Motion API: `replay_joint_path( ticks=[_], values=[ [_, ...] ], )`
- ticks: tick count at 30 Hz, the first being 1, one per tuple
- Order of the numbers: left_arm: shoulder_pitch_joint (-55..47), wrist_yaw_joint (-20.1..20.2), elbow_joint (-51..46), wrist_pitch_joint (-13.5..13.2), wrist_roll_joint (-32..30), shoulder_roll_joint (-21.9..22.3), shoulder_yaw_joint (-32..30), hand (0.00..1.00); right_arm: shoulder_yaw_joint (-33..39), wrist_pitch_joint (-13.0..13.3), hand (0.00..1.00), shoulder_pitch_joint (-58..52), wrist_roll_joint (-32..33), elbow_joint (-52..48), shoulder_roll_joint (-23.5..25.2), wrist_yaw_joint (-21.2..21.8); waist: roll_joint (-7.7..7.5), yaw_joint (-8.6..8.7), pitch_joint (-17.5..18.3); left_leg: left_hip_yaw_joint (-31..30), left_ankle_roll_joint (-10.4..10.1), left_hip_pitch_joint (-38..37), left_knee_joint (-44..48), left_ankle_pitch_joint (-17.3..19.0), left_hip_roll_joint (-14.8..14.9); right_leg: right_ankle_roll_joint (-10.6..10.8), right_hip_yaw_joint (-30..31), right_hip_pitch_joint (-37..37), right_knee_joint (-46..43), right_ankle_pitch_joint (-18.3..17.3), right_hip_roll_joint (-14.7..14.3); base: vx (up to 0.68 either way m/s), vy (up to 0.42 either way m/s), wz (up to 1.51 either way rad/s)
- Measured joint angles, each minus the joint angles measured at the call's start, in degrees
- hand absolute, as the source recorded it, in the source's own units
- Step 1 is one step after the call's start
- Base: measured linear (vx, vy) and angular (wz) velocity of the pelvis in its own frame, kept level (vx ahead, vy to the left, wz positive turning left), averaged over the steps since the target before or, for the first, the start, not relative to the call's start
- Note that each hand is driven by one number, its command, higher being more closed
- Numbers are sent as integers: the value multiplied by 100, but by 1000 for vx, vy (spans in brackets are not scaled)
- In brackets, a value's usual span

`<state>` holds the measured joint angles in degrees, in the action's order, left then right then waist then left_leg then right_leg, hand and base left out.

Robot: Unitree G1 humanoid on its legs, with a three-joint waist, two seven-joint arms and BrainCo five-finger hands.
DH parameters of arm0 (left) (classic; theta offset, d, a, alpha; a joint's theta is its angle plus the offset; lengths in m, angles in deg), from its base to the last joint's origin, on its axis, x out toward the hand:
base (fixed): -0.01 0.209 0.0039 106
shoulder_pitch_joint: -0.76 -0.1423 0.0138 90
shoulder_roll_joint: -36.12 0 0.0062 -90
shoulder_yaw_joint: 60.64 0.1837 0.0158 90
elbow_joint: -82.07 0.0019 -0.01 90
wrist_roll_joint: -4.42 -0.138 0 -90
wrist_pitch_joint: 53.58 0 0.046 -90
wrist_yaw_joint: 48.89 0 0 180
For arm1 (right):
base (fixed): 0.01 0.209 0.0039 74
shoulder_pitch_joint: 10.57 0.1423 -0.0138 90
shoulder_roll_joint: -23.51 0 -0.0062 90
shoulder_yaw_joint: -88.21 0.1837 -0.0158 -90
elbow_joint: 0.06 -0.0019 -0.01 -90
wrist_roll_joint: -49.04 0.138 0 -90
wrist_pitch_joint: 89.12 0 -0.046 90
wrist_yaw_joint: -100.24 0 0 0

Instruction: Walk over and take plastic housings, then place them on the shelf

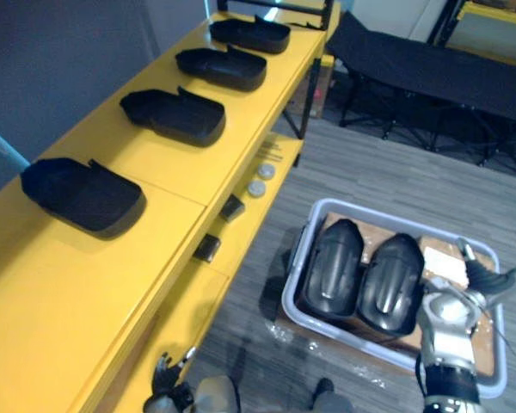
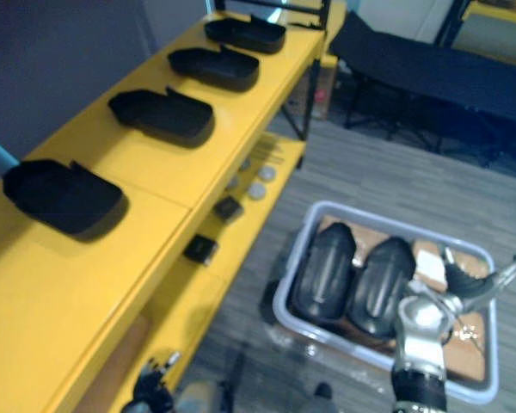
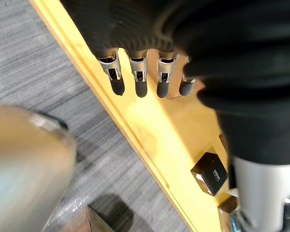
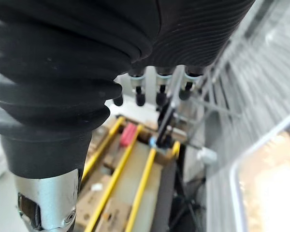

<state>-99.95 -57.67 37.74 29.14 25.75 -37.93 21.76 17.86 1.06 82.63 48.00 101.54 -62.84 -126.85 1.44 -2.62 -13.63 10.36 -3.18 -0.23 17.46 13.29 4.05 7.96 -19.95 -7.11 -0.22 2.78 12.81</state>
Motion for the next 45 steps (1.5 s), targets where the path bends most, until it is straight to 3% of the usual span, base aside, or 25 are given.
replay_joint_path(
  ticks=[3, 5, 8, 10, 11, 12, 13, 14, 16, 19, 20, 23, 26, 28, 30, 32, 33, 36, 39, 40, 45],
  values=[
    [-61, -131, 43, 30, -178, -24, 7, 0, -118, 136, 0, -320, 4, 8, 169, 259, -69, 4, 176, 10, -8, -73, -296, -130, -13, -21, 5, 101, -65, -56, -8, -58, -61, -6],
    [-43, -243, 69, 112, -394, -71, 58, 0, -350, 143, 0, -361, 4, 12, 275, 388, -107, 9, 202, 54, 38, -77, -275, -83, 0, 25, 78, 335, -625, -392, 80, -30, -31, -8],
    [-17, -528, 67, 168, -419, -365, 137, 0, -967, 143, 0, -448, 0, 67, 579, 475, -325, -23, 260, -52, -43, -81, 3, 46, 87, 36, -86, 477, -1305, -641, 194, 4, -16, 7],
    [-20, -643, 62, 167, -413, -424, -111, 0, -1297, 187, 0, -358, -49, 111, 630, 474, -331, -120, 283, -70, -57, -53, 149, 128, 249, -214, -288, 452, -1329, -463, 127, -8, 12, -3],
    [-60, -670, 64, 154, -415, -427, -341, 0, -1419, 219, 0, -247, -115, 219, 631, 460, -319, -194, 291, -85, -45, -24, 146, 143, 357, -477, -396, 466, -1320, -237, 14, -31, 39, -6],
    [-82, -679, 66, 152, -415, -438, -438, 0, -1443, 227, 0, -183, -149, 255, 635, 458, -314, -233, 294, -90, -12, -20, 126, 162, 408, -521, -405, 489, -1301, -109, -29, -16, 76, -6],
    [-119, -683, 78, 139, -406, -485, -690, 0, -1465, 242, 0, -2, -173, 262, 635, 449, -303, -304, 304, -100, 10, -39, 60, 140, 526, -722, -411, 517, -1198, 195, -153, 6, 75, -2],
    [-149, -678, 91, 129, -392, -527, -767, 0, -1485, 246, 0, 79, -193, 269, 635, 449, -284, -317, 291, -101, 16, -35, 34, 116, 553, -787, -411, 536, -1194, 254, -172, 18, 75, 5],
    [-232, -633, 253, 74, -376, -734, -958, 0, -1537, 256, 0, 326, -203, 275, 635, 457, -438, -351, 384, -114, -33, -65, -83, -9, 602, -861, -394, 610, -1288, 270, -181, 28, 27, 14],
    [-273, -603, 316, 5, -358, -923, -1011, 0, -1518, 347, 0, 442, -212, 280, 618, 472, -551, -396, 454, -297, -124, -55, -258, -133, 595, -705, -336, 594, -1279, 165, -208, 78, -63, 39],
    [-220, -560, 333, -40, -328, -920, -1006, 0, -1516, 352, 0, 435, -209, 293, 617, 485, -582, -398, 475, -479, -211, 0, -307, -215, 587, -542, -303, 454, -1065, 78, -288, 107, -127, 51],
    [-169, -450, 358, -89, -227, -690, -999, 0, -1459, 345, 0, 442, -206, 305, 584, 606, -648, -453, 511, -730, -382, 132, -310, -373, 565, -298, -384, 71, -592, -278, -415, 124, -238, 53],
    [-179, -421, 554, -103, -98, -212, -974, 0, -1407, 290, 0, 489, -224, 300, 357, 643, -457, -444, 384, -894, -472, 227, -274, -565, 677, -266, -574, -187, -359, -550, -597, 25, -241, 45],
    [-233, -370, 572, -118, -114, -9, -971, 0, -1206, 194, 0, 455, -257, 259, 304, 566, -410, -425, 288, -966, -471, 320, -264, -771, 748, -305, -719, -314, -161, -572, -738, -49, -232, 44],
    [-313, -362, 570, -144, -218, 5, -906, 0, -908, 143, 0, 284, -254, 13, 245, 471, -310, -406, 248, -631, -460, 425, -162, -865, 901, -390, -804, -308, -117, -623, -843, -79, -158, 22],
    [-416, -351, 569, -159, -223, 28, -868, 0, -695, 123, 0, 147, -254, -154, 168, 449, -293, -320, 234, -315, -328, 421, -104, -793, 903, -432, -783, -200, -187, -650, -778, -65, 8, -16],
    [-502, -340, 568, -230, -369, 38, -716, 0, -455, 127, 0, 79, -254, -280, 45, 447, -165, -169, 290, -121, -303, 388, -284, -782, 828, -414, -645, 20, -332, -639, -729, -46, 90, -25],
    [-376, -326, 568, -260, -655, -58, -564, 0, -158, 120, 0, -201, -182, -322, 39, 451, -93, 42, 201, -14, -423, 192, -744, -849, 722, -314, -580, 108, -388, -562, -628, -50, 114, -8],
    [-285, -266, 565, -256, -887, -194, -441, 0, -193, 98, 0, -412, -155, -322, 200, 451, -212, 32, 150, 254, -389, -86, -1061, -933, 584, -242, -340, 119, -346, -467, -509, -53, 102, -36],
    [-166, -229, 553, -247, -985, -317, -293, 0, -218, 3, 0, -493, -93, -317, 251, 270, -268, 86, 190, 288, -338, -73, -1318, -1060, 448, -203, -315, 232, -282, -423, -424, -67, 86, -8],
    [308, -119, 489, -158, -1110, -418, 235, 0, 628, -123, 0, -228, 635, 552, 273, -419, -217, 142, 63, 268, -149, 236, -1737, -1417, 124, -107, -324, 684, -214, -174, -206, -58, 78, 9]
  ],
)
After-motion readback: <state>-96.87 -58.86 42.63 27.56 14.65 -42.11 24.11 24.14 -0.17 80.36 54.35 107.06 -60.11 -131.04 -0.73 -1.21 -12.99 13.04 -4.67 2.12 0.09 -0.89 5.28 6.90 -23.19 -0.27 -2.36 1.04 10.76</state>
